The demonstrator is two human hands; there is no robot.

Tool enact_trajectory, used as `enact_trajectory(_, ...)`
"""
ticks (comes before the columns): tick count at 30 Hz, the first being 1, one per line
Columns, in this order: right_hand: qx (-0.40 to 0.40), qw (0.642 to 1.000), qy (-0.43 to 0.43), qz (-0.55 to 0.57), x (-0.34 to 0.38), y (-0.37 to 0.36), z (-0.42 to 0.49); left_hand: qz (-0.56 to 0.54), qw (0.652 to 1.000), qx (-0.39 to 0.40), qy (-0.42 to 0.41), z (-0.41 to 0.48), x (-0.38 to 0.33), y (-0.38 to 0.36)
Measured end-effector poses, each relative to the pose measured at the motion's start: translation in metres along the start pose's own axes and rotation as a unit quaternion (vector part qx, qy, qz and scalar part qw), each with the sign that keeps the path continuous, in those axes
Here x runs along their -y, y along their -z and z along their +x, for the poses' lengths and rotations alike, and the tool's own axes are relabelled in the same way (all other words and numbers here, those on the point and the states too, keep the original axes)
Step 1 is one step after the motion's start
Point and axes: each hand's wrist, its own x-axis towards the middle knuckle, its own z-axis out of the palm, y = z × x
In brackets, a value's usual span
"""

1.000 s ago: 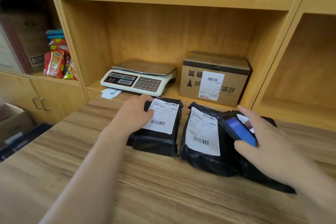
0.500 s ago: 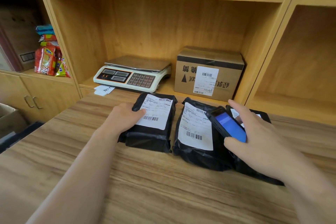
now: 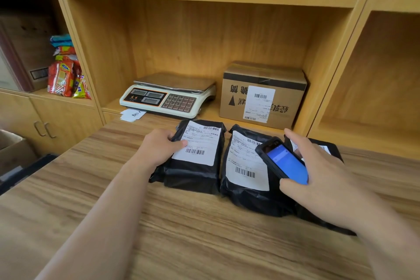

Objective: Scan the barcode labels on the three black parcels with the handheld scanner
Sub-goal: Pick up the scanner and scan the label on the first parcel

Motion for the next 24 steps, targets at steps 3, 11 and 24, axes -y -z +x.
enact_trajectory(3,0.005,1.000,-0.001,-0.004,0.001,-0.001,0.000,-0.005,1.000,-0.021,-0.003,0.002,0.001,-0.001)
enact_trajectory(11,0.003,1.000,0.003,0.001,0.001,0.001,-0.002,-0.059,0.994,-0.086,-0.032,0.001,-0.006,0.010)
enact_trajectory(24,-0.009,1.000,0.005,0.007,0.011,0.008,-0.009,-0.088,0.949,-0.255,-0.165,-0.025,-0.050,0.008)
